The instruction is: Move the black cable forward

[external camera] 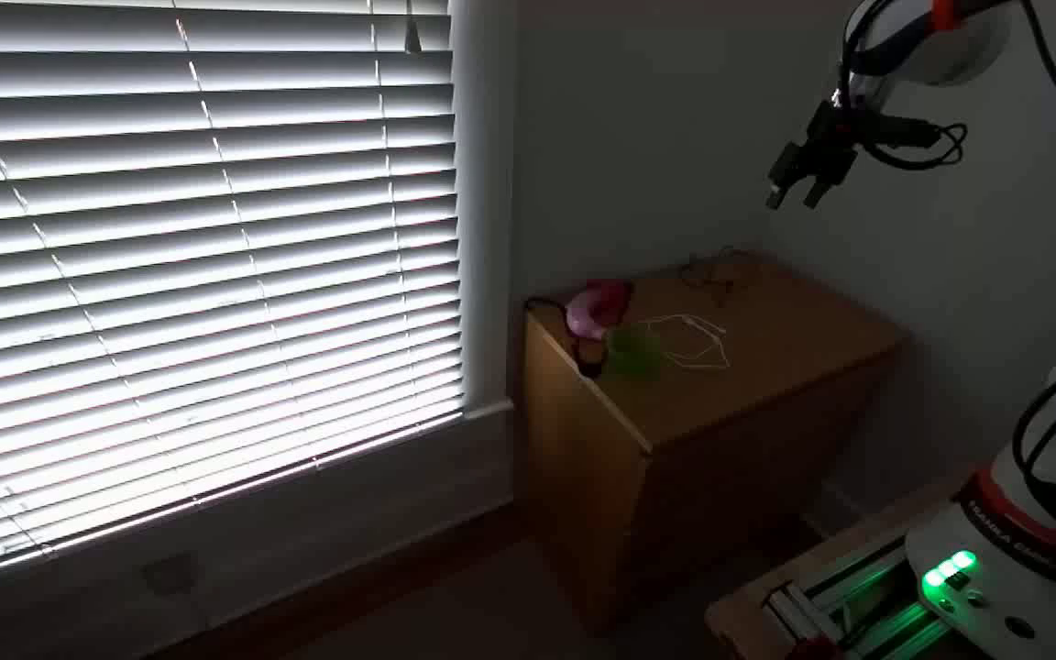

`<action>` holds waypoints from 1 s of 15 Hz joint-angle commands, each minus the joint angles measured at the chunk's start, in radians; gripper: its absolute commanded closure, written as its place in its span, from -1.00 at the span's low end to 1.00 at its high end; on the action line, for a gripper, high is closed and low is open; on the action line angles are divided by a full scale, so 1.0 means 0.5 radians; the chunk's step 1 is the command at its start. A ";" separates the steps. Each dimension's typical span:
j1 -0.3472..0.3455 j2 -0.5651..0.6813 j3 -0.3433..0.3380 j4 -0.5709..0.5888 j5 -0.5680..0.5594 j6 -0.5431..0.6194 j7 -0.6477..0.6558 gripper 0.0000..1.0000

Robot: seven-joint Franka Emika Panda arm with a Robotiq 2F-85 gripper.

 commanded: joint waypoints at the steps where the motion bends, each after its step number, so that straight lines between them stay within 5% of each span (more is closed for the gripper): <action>1: -0.033 0.002 0.031 0.004 0.012 -0.006 -0.008 -1.00; 10: -0.033 0.002 0.031 0.004 0.012 -0.006 -0.008 -1.00; 15: -0.072 0.317 0.044 0.172 -0.004 0.283 0.129 -1.00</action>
